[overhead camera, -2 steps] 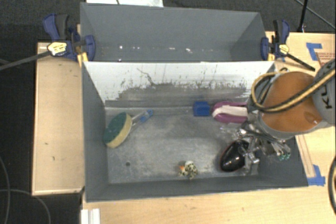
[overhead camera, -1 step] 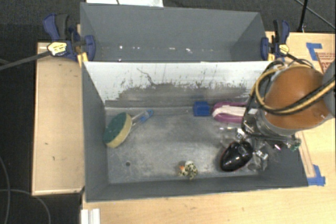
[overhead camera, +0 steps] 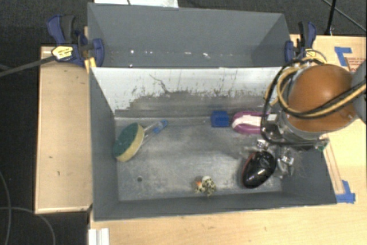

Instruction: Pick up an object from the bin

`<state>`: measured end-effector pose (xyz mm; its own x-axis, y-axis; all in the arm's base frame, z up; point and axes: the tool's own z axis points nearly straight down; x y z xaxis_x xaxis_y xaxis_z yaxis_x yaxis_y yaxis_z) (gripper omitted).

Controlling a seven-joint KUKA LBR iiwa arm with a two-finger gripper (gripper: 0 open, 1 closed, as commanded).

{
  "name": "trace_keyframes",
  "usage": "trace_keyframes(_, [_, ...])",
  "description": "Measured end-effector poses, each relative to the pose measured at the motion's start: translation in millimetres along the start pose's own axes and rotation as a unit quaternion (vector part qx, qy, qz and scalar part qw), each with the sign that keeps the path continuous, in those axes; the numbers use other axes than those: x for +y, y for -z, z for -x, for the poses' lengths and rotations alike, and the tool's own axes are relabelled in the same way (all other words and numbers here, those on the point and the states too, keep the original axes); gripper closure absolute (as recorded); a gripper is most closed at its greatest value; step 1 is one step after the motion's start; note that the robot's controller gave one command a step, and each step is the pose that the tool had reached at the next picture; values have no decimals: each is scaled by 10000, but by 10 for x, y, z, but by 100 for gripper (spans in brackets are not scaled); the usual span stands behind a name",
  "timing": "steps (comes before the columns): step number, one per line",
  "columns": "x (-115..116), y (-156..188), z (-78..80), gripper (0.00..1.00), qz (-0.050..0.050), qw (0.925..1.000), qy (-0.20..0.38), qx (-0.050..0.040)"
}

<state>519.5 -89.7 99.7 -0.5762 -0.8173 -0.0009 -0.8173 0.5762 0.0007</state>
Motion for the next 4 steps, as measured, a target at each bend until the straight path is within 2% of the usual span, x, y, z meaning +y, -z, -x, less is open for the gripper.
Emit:
trace_keyframes(1, [-134,-286,-126,0,-11,9842,1770,-42])
trace_keyframes(2, [-130,-276,-109,0,-6,9848,1737,-57])
trace_keyframes(3, [-139,-256,-104,100,-19,9851,1720,-60])
trace_keyframes(4, [-150,730,-89,100,-42,9857,1687,-11])
